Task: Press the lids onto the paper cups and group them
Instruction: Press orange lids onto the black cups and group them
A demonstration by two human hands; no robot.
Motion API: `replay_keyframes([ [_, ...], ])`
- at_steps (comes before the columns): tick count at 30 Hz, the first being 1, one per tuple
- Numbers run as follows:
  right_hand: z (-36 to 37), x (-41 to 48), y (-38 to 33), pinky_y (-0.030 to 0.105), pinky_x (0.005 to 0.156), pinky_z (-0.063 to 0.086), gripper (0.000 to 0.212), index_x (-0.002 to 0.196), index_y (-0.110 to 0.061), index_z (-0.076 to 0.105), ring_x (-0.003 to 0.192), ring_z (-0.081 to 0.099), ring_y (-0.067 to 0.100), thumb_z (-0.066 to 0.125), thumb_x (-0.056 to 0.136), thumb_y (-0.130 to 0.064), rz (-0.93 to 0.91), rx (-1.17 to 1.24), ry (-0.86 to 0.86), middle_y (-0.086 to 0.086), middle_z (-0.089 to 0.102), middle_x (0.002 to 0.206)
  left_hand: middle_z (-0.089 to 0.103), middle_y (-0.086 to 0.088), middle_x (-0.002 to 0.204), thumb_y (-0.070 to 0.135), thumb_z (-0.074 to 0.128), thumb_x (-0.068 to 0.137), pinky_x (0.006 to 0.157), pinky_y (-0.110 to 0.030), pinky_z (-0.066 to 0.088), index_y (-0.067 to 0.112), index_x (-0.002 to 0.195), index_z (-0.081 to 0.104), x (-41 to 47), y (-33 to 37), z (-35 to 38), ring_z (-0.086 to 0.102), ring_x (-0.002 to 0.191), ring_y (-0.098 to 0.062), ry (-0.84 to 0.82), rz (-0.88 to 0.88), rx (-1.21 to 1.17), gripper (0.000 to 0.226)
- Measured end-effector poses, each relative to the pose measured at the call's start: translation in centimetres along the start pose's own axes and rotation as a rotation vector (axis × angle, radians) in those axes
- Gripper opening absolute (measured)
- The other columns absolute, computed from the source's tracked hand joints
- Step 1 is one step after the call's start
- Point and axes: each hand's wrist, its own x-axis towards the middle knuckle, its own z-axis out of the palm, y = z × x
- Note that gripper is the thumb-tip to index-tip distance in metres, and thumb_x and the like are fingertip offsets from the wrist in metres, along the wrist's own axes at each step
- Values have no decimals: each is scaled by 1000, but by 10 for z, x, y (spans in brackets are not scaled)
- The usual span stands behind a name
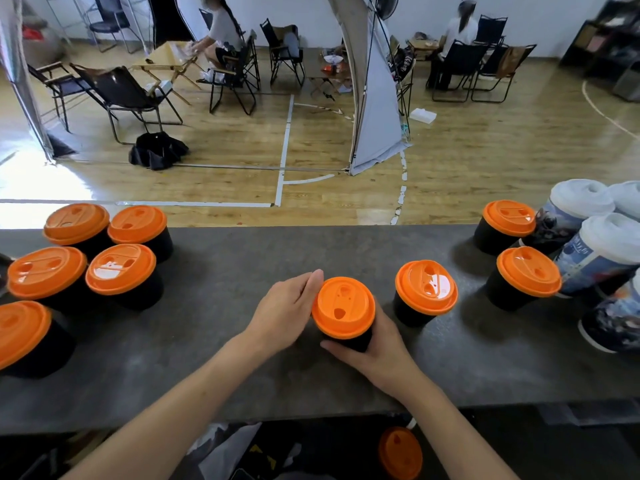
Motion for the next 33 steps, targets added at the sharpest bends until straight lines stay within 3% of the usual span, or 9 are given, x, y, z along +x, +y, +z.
replay_keyframes([
  [4,0,0,1,10,103,42,76,138,-37,51,127,57,-4,90,74,-46,1,0,-1,-29,62,133,55,0,68,59,37,101,71,-47,47,0,78,54,14,4,-7,52,64,-12,-119,-17,-44,66],
  [7,-1,1,0,11,103,42,77,138,-36,51,127,57,-4,90,73,-46,-2,2,2,-29,62,132,55,-3,69,58,37,102,70,-39,46,-2,79,53,14,1,-7,53,65,-13,-161,-27,-84,66],
  [10,0,1,1,7,102,39,82,138,-40,47,128,55,-8,91,69,-50,-19,-8,11,-34,58,133,49,4,61,45,36,110,63,-34,39,12,70,47,9,-4,-2,45,57,-8,-35,-1,-21,53],
  [15,2,-1,-1,4,99,37,83,132,-45,43,123,54,-13,90,64,-56,2,-13,24,-42,55,128,47,7,60,44,32,111,63,-38,37,14,69,44,-14,-3,18,43,58,-9,123,-58,-22,53],
  [18,2,-1,-1,3,97,38,77,129,-46,44,121,55,-14,88,67,-52,17,-21,33,-43,55,126,52,5,61,53,30,109,68,-43,43,18,67,45,-5,4,6,49,60,-12,-4,-57,54,56],
  [22,1,-2,-2,4,98,40,76,129,-50,45,121,56,-10,90,67,-51,21,-29,29,-38,58,127,66,-19,81,58,33,105,78,-49,51,1,85,61,10,11,-13,61,77,-34,-210,-22,56,67],
  [26,1,-2,-6,3,99,37,88,132,-47,43,124,53,-12,91,60,-66,24,-2,53,-39,55,128,49,0,60,49,35,109,63,-42,40,15,67,47,1,8,-8,44,57,-16,-101,17,102,55],
  [29,1,-3,-6,3,97,38,83,130,-46,44,122,54,-13,90,62,-62,27,-13,53,-41,55,127,48,4,61,48,33,109,62,-45,40,20,66,42,-11,6,2,43,58,-13,24,7,137,52],
  [33,0,-1,-4,3,98,37,78,130,-44,46,121,54,-13,92,68,-44,36,-16,31,-42,56,126,53,2,66,50,33,109,68,-45,45,8,75,53,1,12,-8,49,61,-13,-129,-7,129,58],
])
